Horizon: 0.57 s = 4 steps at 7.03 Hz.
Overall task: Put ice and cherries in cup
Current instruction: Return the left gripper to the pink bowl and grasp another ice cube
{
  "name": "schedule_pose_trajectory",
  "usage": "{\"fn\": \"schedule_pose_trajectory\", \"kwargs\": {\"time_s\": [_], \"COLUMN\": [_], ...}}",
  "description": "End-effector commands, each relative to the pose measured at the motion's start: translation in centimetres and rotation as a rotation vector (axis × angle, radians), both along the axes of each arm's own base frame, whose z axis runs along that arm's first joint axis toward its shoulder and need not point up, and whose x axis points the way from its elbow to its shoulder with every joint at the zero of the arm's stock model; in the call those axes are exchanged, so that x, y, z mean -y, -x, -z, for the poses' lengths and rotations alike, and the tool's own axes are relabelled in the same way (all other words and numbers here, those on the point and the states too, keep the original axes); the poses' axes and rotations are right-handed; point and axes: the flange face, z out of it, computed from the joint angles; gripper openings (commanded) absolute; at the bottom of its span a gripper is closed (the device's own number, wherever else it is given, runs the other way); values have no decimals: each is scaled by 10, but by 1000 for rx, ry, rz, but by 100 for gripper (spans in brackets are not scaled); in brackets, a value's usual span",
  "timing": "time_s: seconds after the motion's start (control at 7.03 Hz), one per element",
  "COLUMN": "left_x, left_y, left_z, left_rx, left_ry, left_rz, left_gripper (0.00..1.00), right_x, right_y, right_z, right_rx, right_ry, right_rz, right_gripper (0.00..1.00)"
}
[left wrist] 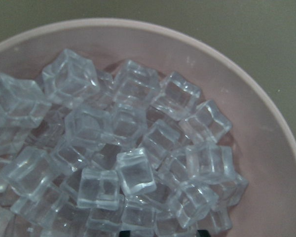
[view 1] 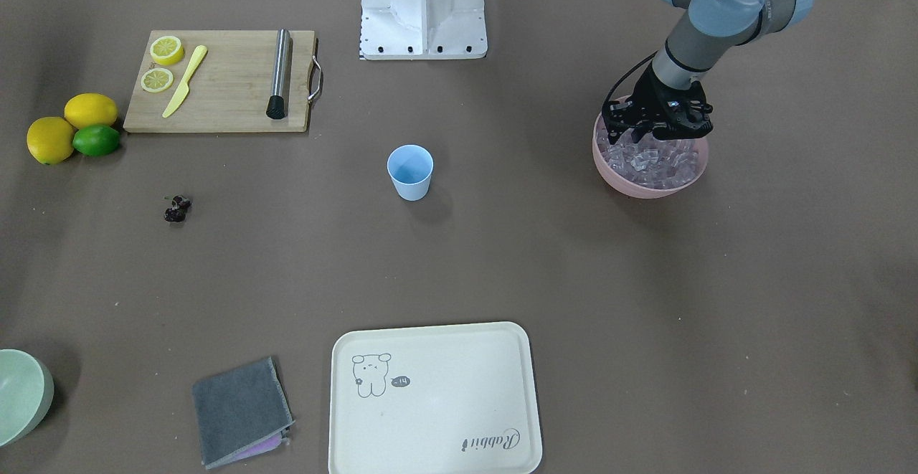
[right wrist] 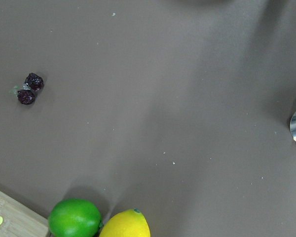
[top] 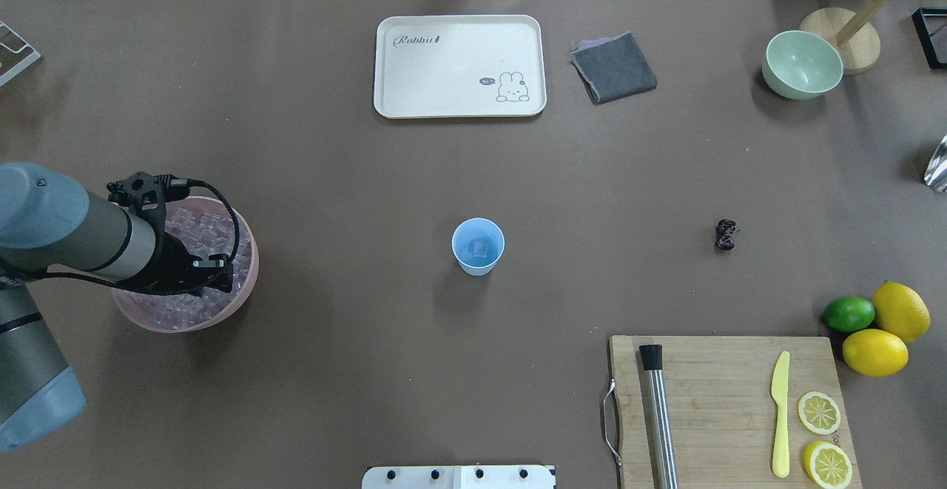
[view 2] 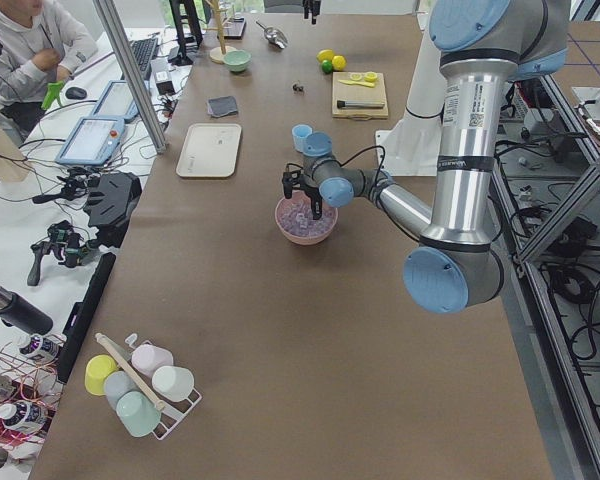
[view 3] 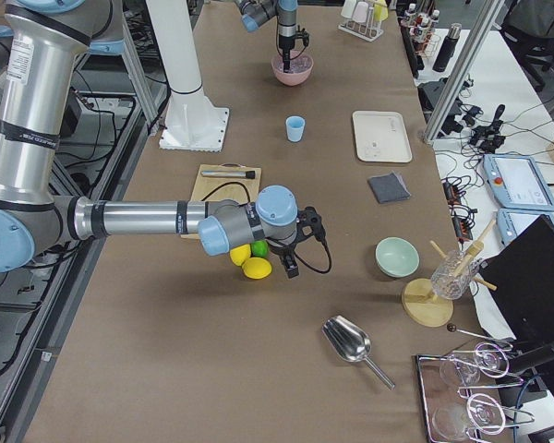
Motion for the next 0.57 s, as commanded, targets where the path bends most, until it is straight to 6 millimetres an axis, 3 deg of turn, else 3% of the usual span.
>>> {"fn": "schedule_pose_trajectory", "kwargs": {"time_s": [0.0,0.43], "left_x": [-2,-7], "left_y": [0,6], "left_z": [4,16], "left_rx": [-4,-43], "left_ry": [0,31], "left_rz": [-2,-25], "left_gripper": [4,0], "right_x": [0,0], "right_y": [0,1], "right_z": [1,0], "right_rx": [2,2], "right_ry": [5,8], "right_rz": [-4,-3], "right_gripper": [99,99]}}
